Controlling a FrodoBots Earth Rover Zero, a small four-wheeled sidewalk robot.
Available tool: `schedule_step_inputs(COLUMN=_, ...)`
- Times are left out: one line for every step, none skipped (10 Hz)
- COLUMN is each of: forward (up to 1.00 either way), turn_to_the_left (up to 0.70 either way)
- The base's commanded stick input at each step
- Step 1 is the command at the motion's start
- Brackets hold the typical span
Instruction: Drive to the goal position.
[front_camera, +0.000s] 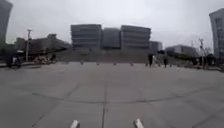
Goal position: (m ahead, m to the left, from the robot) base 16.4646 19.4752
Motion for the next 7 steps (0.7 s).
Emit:
schedule_step_inputs(forward=1.0, turn_to_the_left=0.0)
schedule_step_inputs(forward=1.0, turn_to_the_left=0.0)
schedule_step_inputs(forward=1.0, turn_to_the_left=0.0)
schedule_step_inputs(forward=1.0, turn_to_the_left=0.0)
schedule_step_inputs(forward=1.0, turn_to_the_left=0.0)
schedule_step_inputs(forward=1.0, turn_to_the_left=0.0)
schedule_step_inputs(forward=1.0, turn_to_the_left=0.0)
